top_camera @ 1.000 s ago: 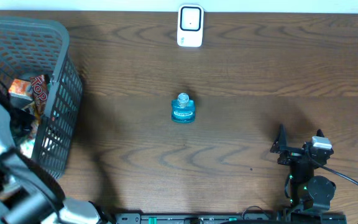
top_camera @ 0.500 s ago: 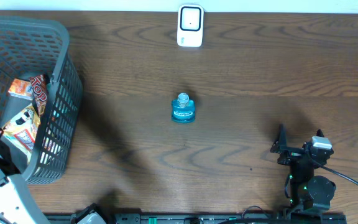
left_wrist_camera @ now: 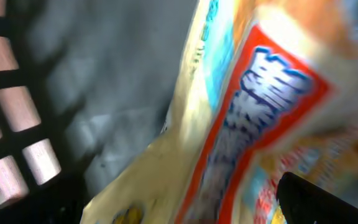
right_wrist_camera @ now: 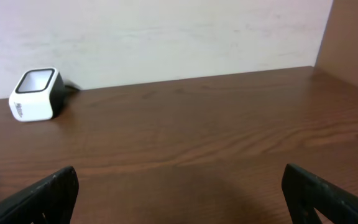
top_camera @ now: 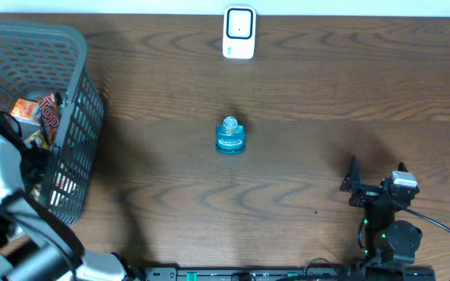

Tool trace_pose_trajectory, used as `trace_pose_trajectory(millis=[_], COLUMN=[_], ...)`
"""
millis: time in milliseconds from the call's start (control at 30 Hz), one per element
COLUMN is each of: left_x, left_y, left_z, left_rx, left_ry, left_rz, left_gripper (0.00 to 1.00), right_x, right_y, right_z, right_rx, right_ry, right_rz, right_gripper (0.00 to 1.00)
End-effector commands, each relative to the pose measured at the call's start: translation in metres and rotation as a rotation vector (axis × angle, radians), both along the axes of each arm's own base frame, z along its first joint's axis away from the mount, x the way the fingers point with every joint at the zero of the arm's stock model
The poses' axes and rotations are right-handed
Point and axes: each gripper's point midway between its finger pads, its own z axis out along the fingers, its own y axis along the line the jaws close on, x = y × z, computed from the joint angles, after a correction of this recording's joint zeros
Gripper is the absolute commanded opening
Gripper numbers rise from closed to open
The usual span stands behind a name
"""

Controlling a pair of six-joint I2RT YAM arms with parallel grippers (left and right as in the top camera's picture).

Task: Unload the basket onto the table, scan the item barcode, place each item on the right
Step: 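Reach the left gripper into the basket and grasp a snack bag, then carry the snack bag past the scanner toward the right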

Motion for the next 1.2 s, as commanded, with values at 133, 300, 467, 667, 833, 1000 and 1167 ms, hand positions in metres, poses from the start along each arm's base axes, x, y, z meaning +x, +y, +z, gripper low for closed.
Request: trace_pose_trajectory(millis=[133, 300, 467, 667, 833, 1000, 1167], left_x=[-0.015, -0.005, 0.028, 0.05, 0.059, 0.06, 0.038], left_y=[-0.009, 0.0, 0.025, 0.009, -0.067, -0.2, -0.308], left_z=[-0.044, -0.024, 0.082, 0.227, 0.342, 0.404, 0.427], left_rx=[-0.06, -0.006, 0.213, 0.401, 0.308, -0.054, -0.302], left_ry=[0.095, 0.029, -0.249, -0.744, -1.287, -1.596, -1.715], left_rz=[-0.009, -0.009, -0.007, -0.042, -0.208, -0.822, -1.399], left_gripper=[0.09, 0.07, 0.07, 0.07, 0.07, 0.07, 0.07], right_x=[0.0, 0.0, 0.0, 0.0, 0.0, 0.0, 0.0], right_y=[0.0, 0.0, 0.0, 0.0, 0.0, 0.0, 0.0], right_z=[0.0, 0.0, 0.0, 0.0, 0.0, 0.0, 0.0], right_rx=[0.003, 0.003, 0.003, 0.003, 0.003, 0.003, 0.003], right_ry=[-0.002, -0.002, -0.002, -0.002, -0.002, -0.002, -0.002], right_rz=[0.002, 0.002, 0.002, 0.002, 0.002, 0.002, 0.002], right_gripper=[0.99, 0.99, 0.99, 0.99, 0.99, 0.99, 0.99])
